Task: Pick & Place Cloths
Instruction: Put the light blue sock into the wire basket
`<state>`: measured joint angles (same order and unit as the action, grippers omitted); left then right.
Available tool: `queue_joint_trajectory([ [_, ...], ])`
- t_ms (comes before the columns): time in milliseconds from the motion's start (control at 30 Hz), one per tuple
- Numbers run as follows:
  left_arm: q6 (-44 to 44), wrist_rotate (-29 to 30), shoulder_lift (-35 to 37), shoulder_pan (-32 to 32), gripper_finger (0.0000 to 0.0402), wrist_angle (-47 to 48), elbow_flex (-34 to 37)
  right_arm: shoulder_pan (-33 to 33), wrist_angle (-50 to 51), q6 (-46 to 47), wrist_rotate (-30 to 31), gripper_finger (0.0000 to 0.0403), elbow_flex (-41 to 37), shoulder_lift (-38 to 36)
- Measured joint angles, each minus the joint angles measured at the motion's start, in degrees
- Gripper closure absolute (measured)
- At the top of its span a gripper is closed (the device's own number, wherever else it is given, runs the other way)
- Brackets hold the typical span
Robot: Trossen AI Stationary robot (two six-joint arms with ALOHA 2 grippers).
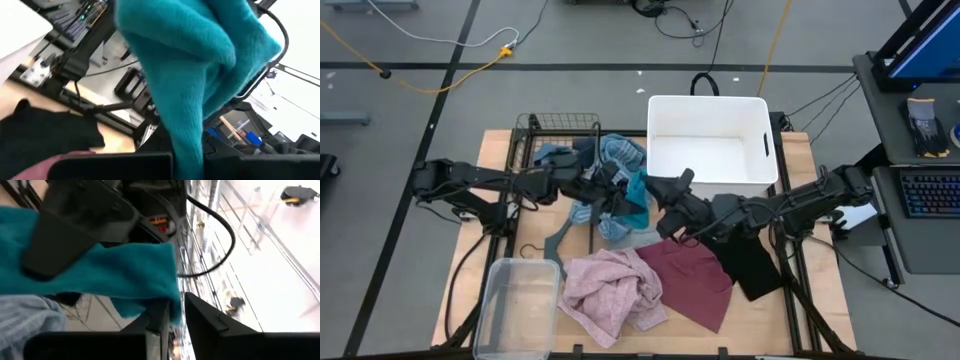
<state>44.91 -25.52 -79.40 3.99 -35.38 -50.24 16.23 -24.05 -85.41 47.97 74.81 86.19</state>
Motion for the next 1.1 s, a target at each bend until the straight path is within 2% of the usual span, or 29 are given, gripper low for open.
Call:
queue_joint_trajectory([
  [367, 0.9, 0.6, 0.1, 0.8, 0.0400, 10.7, 0.0, 1.1, -1.7, -2.4, 7.4, 0.0328, -0.1, -0.7],
  [500, 1.1, 0.6, 1.0, 1.3, 0.0400, 13.8, 0.0, 1.1, -2.1, -2.3, 8.0, 0.0328, 0.0, -1.0],
  [633, 0.2, 4.1, 3.9, 1.9, 0.0400, 19.9, 0.0, 1.1, -1.6, -2.3, 8.0, 0.0328, 0.0, -0.9],
  [767, -1.9, 10.8, 9.9, 3.0, 0.0401, 28.0, 0.0, 1.1, -1.6, -2.3, 8.0, 0.0328, 0.0, -0.9],
  [1100, -3.2, 37.4, 26.4, 8.2, 0.0401, 52.1, 0.0, 1.1, -9.0, -2.2, 7.8, 0.0328, 0.0, -0.9],
])
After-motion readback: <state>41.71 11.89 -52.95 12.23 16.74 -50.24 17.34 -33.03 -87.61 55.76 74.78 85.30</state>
